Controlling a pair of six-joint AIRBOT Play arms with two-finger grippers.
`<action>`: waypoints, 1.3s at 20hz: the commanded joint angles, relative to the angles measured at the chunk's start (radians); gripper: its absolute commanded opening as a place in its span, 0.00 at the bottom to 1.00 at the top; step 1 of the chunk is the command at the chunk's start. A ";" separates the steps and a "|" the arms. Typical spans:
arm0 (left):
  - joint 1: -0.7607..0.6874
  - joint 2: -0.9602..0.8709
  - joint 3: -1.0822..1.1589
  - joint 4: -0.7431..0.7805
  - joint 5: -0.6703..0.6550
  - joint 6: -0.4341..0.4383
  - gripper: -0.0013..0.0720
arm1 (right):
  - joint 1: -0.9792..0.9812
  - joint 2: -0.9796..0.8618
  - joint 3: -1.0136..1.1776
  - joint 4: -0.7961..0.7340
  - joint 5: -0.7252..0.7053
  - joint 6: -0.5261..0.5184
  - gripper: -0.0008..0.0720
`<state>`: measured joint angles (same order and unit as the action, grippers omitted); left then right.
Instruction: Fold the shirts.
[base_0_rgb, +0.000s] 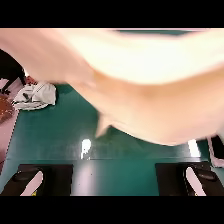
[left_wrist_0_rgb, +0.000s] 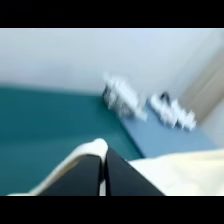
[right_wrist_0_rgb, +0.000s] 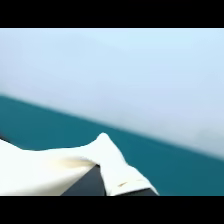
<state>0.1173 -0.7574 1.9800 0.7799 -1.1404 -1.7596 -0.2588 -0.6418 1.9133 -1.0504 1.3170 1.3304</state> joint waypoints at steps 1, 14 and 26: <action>0.001 0.014 0.232 0.193 0.135 -0.121 0.06 | 0.064 -0.143 0.309 -0.007 -0.037 -0.005 0.05; 0.001 -0.061 -0.147 0.277 -0.259 -0.169 0.06 | 0.159 -0.043 -0.401 -0.074 -0.177 0.333 0.05; -0.058 -0.695 -0.842 -0.126 0.578 0.264 0.06 | 0.187 -0.956 -0.451 0.031 -0.395 0.246 0.05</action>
<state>0.0887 -1.3247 1.1797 0.7765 -0.7410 -1.6104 -0.0925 -1.3994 1.3785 -1.0546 0.9226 1.6093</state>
